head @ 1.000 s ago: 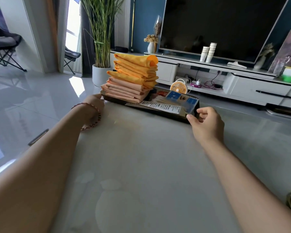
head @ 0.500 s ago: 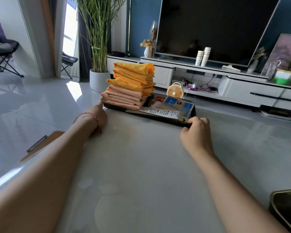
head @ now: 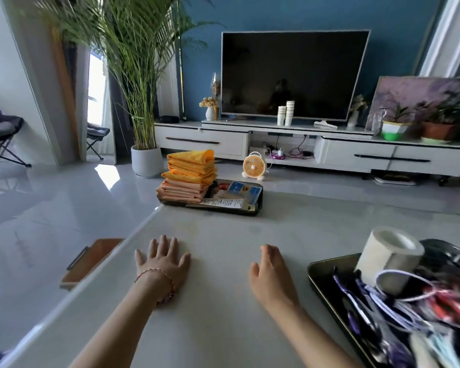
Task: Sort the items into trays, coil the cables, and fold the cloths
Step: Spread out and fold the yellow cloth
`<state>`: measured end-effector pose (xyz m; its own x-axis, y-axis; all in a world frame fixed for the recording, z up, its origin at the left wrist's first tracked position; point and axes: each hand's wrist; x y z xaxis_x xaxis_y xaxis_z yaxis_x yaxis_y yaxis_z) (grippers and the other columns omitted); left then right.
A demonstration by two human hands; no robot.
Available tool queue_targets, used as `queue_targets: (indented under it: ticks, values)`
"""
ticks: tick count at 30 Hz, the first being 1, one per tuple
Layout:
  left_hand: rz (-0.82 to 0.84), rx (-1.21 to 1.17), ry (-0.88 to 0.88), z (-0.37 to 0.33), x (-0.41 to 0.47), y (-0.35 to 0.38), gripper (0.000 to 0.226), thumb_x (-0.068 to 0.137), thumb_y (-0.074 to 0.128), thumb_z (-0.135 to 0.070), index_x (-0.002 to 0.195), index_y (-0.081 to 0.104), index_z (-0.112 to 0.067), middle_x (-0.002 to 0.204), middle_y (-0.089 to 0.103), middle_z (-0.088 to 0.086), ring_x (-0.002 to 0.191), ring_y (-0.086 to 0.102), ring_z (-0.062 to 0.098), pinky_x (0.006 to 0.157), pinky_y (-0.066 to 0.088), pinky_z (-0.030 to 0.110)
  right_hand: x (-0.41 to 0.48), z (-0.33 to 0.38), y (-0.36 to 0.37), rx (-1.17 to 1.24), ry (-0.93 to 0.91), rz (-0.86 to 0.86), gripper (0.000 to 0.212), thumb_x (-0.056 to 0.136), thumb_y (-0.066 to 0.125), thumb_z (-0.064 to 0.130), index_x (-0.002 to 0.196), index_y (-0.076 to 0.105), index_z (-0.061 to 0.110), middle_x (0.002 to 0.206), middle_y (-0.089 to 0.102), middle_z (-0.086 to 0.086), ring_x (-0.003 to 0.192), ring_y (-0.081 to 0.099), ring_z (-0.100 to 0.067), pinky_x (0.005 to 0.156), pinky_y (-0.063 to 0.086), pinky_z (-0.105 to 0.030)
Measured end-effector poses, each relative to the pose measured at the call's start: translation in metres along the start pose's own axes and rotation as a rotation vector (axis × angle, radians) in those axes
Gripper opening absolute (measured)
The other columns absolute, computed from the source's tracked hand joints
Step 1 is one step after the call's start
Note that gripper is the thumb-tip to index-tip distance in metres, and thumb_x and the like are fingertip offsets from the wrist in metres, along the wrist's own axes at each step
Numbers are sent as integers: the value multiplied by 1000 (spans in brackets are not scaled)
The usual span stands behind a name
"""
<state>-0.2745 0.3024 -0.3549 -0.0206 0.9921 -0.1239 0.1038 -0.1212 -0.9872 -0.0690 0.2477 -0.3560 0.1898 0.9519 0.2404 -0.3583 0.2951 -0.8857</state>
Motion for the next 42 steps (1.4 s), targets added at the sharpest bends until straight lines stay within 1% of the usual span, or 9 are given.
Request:
queue_targets:
  ticks: [8,11,15,21,24,28,32,38,42]
  values:
    - [130,75,-130,-79,-127,-13,57,100,21,-37,149,6,-12,157,1,9,143,1,35,113,9,54,-88,-2,-84,155,-83,216,33,93,41,10,125,49,6,128,52,-13,117,50,-25,95,38,-27]
    - [143,54,5,-107,-149,-11,48,96,38,-29,141,34,-13,147,29,11,138,23,31,112,23,48,-125,-25,-119,297,-150,153,28,91,42,5,115,58,7,116,60,-9,106,56,-20,88,40,-18]
    - [139,-267,233,-164,-192,-15,38,98,33,-33,105,61,-8,119,59,12,108,54,27,85,43,28,-161,-76,-178,394,-127,12,24,89,43,1,93,64,13,90,64,3,86,59,-6,80,47,-20]
    - [403,-515,196,-213,-251,-2,32,90,47,-33,77,61,-7,62,62,5,44,55,16,47,43,19,-189,-159,-238,401,163,-244,24,85,46,-6,82,63,11,79,65,-3,70,59,-16,70,48,-25]
    - [356,-516,236,-221,-261,4,31,87,46,-27,85,66,-4,70,62,7,62,55,23,56,42,21,-202,-183,-241,474,298,-255,28,84,45,-8,76,58,15,79,64,-10,59,55,-17,58,46,-23]
    - [306,-515,231,-217,-260,7,33,89,47,-28,61,51,-12,61,60,4,57,54,23,53,41,21,-214,-200,-235,526,376,-255,29,84,44,-9,76,57,16,79,63,-10,54,54,-14,53,42,-21]
    - [265,-547,265,-220,-260,10,26,90,48,-22,70,58,-8,84,71,13,65,58,26,60,48,28,-216,-211,-237,540,421,-290,27,84,44,-9,79,58,13,81,63,-10,53,54,-14,54,43,-21]
    - [229,-542,253,-221,-259,12,31,91,50,-23,75,65,-2,78,67,10,79,64,29,63,52,29,-219,-221,-242,511,440,-366,28,84,48,-8,76,59,16,71,61,-2,56,54,-9,51,43,-11]
    - [216,-575,251,-224,-255,15,33,90,50,-24,83,67,2,86,70,15,82,67,29,71,54,31,-221,-230,-247,481,453,-411,30,82,51,-8,72,59,19,74,63,-5,65,56,-16,68,48,-29]
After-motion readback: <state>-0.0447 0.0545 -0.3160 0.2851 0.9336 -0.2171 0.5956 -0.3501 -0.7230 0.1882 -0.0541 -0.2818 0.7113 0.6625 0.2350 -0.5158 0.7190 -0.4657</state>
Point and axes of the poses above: each hand's wrist, its own x-axis towards the middle knuckle, its own y-axis out of the palm, z = x × y
